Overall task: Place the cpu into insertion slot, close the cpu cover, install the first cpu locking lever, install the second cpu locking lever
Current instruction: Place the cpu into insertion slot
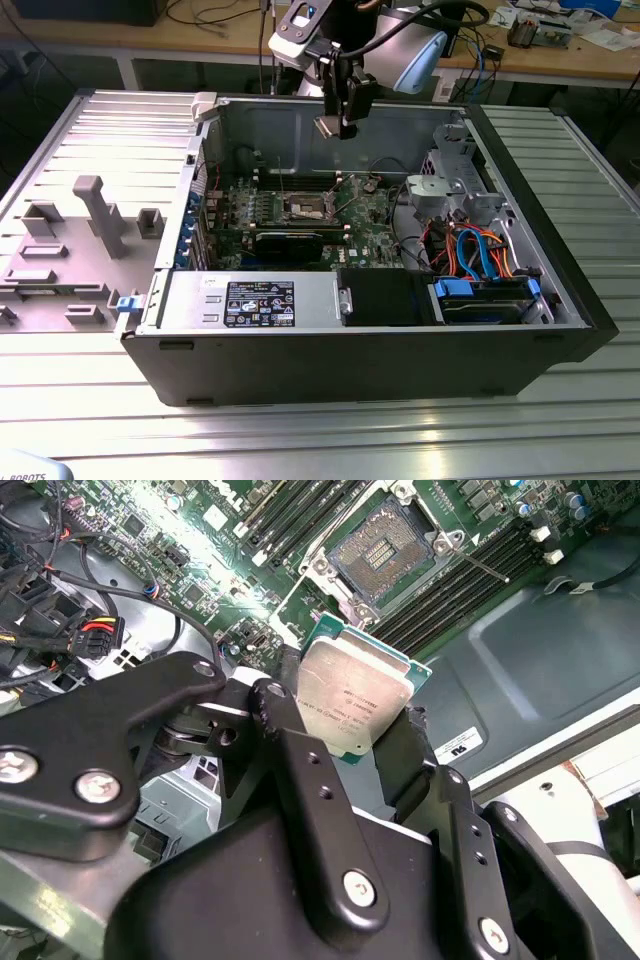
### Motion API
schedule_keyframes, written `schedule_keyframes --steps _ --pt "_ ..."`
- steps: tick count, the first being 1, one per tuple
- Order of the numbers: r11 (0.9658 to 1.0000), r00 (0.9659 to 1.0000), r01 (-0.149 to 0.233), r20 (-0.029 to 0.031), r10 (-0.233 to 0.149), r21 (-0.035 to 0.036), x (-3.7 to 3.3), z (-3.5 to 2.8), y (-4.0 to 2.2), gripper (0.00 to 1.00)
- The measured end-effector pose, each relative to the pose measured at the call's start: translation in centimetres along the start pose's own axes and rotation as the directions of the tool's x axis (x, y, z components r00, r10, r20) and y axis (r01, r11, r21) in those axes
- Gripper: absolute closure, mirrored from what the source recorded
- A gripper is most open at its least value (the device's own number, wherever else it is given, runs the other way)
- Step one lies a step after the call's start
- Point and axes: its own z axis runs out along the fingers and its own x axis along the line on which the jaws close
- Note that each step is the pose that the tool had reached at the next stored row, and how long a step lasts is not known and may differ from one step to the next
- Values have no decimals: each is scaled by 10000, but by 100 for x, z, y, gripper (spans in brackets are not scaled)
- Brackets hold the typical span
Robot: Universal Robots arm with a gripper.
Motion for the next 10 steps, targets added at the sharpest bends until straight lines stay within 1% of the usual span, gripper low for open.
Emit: schedule_keyframes --steps 1,2,3,5,6,7,9,10 --pt "10000 10000 -10 1 10 0 0 0 0 46" --pt "9973 9973 -729 63 729 -17 0 4 0 46" --pt "9930 9930 -1178 102 1178 -29 0 5 0 46" --pt "9887 9886 -1500 129 1500 -40 0 7 -1 46" --pt "9856 9855 -1690 146 1691 -46 0 7 0 46" --pt "9841 9840 -1774 153 1774 -49 0 8 0 46" --pt "9753 9751 -2207 190 2208 -65 0 10 -1 46" --pt "9726 9724 -2324 199 2325 -69 0 9 -1 46"
